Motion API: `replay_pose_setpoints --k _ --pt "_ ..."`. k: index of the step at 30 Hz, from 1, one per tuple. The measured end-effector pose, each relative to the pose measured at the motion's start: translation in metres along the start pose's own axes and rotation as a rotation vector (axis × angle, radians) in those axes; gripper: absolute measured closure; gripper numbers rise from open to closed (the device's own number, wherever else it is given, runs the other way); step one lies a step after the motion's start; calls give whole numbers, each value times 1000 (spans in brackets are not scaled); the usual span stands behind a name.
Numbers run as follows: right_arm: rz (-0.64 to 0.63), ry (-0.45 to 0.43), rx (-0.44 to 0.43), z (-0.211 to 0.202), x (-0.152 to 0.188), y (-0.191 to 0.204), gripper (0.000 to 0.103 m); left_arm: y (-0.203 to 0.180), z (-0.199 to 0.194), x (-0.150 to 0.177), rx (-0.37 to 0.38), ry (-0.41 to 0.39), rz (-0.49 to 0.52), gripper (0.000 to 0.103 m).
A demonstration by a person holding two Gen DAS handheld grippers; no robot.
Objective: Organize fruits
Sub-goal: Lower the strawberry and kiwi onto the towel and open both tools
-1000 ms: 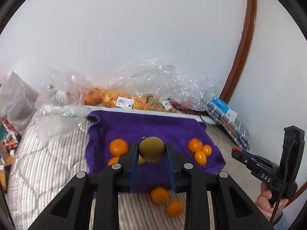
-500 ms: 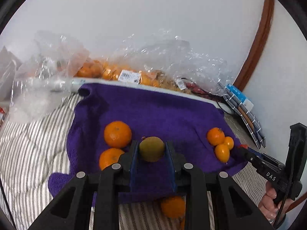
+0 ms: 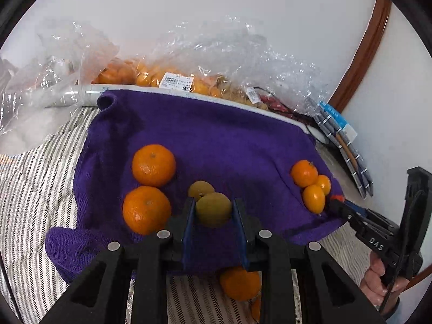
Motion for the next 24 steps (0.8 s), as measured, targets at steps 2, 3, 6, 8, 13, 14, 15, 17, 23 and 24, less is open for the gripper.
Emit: replay_pose_setpoints --k 2,3,6,8,13,14,15,17,23,24 --pt "-10 -3 -1 -1 0 2 78 0 2 2 -7 11 3 77" --pt "-14 -4 3 -1 1 2 78 0 3 3 -13 16 7 77" --pt "-17 -5 8 -2 1 2 78 -1 5 4 -32 23 24 77" --pt "-15 -6 11 -2 1 1 77 -1 6 5 -35 26 24 77" --pt "-11 -14 14 -4 0 1 67 -2 7 5 -40 29 29 77" --pt "-5 -16 4 -4 0 1 63 -2 7 6 -44 30 33 77" --pt "3 -19 -7 -5 -1 1 60 -2 8 6 -45 30 35 77" --pt "9 -33 -13 -7 -2 1 58 -3 9 6 -45 31 40 77" --pt "-14 -59 11 -18 -4 9 58 -2 8 3 -25 54 38 75" --pt "-15 -58 5 -23 -4 14 58 1 4 0 -10 53 20 75"
Point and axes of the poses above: each gripper's, at about its wrist camera, not at the fingertips, and z roughly the way its jaws point, y to its left, x to its underside, the point moved 3 cm from there along z, roughly the way its jaws point, and after that the axes turned 15 degrees about -y, right-handed, at the moved point
